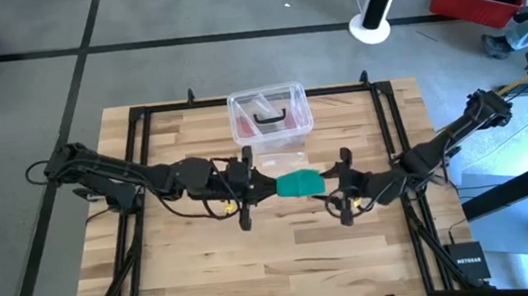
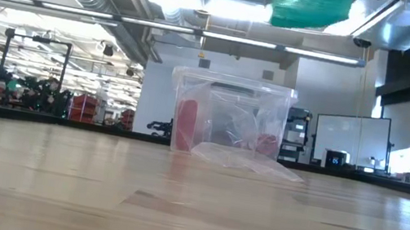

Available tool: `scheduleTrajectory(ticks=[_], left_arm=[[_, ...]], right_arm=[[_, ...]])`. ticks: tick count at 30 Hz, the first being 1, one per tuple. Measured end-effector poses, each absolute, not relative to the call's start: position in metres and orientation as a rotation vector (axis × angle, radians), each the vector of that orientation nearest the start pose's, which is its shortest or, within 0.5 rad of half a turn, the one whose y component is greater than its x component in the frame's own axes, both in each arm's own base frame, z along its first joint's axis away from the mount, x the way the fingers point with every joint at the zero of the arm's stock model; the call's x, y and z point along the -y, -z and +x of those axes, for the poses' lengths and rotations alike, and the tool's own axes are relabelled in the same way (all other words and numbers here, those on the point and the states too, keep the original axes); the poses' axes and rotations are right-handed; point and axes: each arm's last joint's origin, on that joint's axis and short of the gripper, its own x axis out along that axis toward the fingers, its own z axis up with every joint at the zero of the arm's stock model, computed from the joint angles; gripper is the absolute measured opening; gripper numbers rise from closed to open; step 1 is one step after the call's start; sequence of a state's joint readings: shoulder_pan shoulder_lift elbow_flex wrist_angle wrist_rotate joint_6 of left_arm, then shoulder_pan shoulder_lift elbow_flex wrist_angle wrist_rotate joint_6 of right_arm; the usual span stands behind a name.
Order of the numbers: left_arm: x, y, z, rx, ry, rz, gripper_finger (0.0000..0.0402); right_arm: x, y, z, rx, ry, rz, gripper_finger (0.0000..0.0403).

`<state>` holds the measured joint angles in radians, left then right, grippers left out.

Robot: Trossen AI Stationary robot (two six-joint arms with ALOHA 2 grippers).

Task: Roll bandage
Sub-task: Roll the green bandage

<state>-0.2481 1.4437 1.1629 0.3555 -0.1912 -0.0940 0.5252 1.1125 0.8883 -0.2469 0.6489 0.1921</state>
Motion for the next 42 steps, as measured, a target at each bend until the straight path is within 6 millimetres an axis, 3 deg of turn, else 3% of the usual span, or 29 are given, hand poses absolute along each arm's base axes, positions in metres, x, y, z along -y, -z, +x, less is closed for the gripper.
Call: scheduleTrajectory(ticks=[7, 14, 20, 27, 30, 35, 42], left_arm=[[0.079, -0.363, 0.325, 0.077, 0.068, -0.109, 0.0015], [0.082, -0.363, 0.324, 0.078, 0.083, -0.106, 0.0015], [0.085, -0.364, 0.323, 0.082, 0.094, -0.095, 0.0015], [0.085, -0.365, 0.323, 0.093, 0.092, -0.098, 0.0015], [0.085, -0.365, 0.323, 0.092, 0.093, -0.099, 0.0015], [0.085, -0.365, 0.323, 0.101, 0.093, -0.112, 0.0015], [0.081, -0.374, 0.322, 0.178, 0.082, -0.187, 0.0015]], right_arm=[[-0.104, -0.291, 0.23, -0.393, 0.232, -0.176, 0.0214], [-0.111, -0.298, 0.243, -0.257, 0.158, -0.22, 0.0214], [-0.101, -0.264, 0.238, -0.122, 0.145, -0.154, 0.0214], [-0.091, -0.253, 0.238, -0.051, 0.079, -0.087, 0.0208], [-0.093, -0.256, 0.239, -0.033, 0.045, -0.123, 0.0171], [-0.094, -0.255, 0.239, -0.06, 0.047, -0.24, 0.0027], [-0.099, -0.242, 0.235, -0.18, 0.012, -0.281, 0.0005]])
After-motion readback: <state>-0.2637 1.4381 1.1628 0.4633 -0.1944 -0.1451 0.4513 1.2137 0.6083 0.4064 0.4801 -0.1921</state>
